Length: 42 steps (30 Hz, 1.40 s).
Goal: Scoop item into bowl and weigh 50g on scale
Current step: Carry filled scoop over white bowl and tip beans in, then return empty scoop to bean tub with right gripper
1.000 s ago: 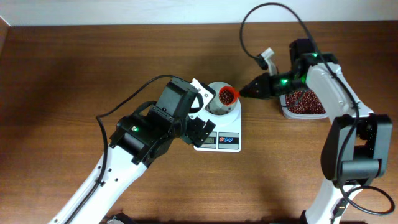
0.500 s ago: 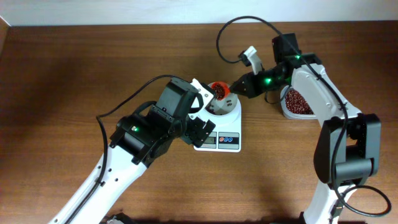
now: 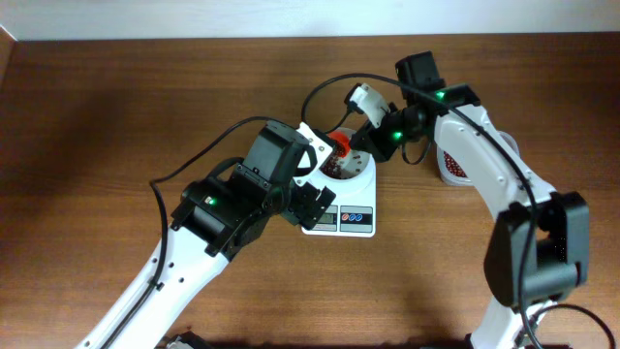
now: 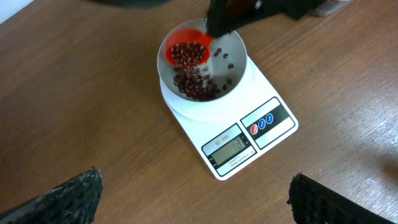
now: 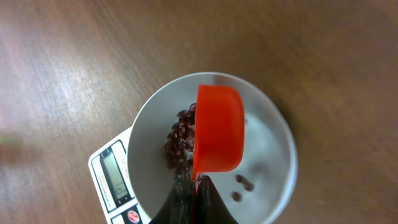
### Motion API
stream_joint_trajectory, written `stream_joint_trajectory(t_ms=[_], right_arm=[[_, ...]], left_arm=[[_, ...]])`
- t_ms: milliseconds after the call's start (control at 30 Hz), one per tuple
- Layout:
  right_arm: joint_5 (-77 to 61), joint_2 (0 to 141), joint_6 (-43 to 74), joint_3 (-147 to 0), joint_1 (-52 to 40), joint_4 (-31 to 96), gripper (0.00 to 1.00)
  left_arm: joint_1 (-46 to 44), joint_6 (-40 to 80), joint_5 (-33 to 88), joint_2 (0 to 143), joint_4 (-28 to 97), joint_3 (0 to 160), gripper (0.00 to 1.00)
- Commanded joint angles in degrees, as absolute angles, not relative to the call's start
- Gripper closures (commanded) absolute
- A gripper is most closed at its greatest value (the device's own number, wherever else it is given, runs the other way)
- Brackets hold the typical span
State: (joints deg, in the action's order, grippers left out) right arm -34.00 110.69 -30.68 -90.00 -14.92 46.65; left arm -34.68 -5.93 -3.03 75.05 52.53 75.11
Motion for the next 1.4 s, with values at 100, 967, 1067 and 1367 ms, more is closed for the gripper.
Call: stream_joint_trajectory(t_ms=[100,967,1067,1367], right_arm=[[-27.57,104.55,-34.39,-91.09,-15.09,46.87,0.96],[-20.49,101.36,-30.35,-91.09,-18.63,46.78,0.96],[-20.40,99.29,-23.24,-91.11,-17.76,46.28,0.96],[-20.27,93.97,-3.31,-91.11,-5.74,47.03,0.96]], left_arm=[[-34.35,-5.21,-2.39,75.02,52.40,76.01,0.01],[-34.35,-5.21,-2.39,75.02,52.40,76.01,0.01],[-34.35,-5.21,-2.39,75.02,52.40,76.01,0.01],[-34.35,-5.21,-2.39,75.02,52.40,76.01,0.01]])
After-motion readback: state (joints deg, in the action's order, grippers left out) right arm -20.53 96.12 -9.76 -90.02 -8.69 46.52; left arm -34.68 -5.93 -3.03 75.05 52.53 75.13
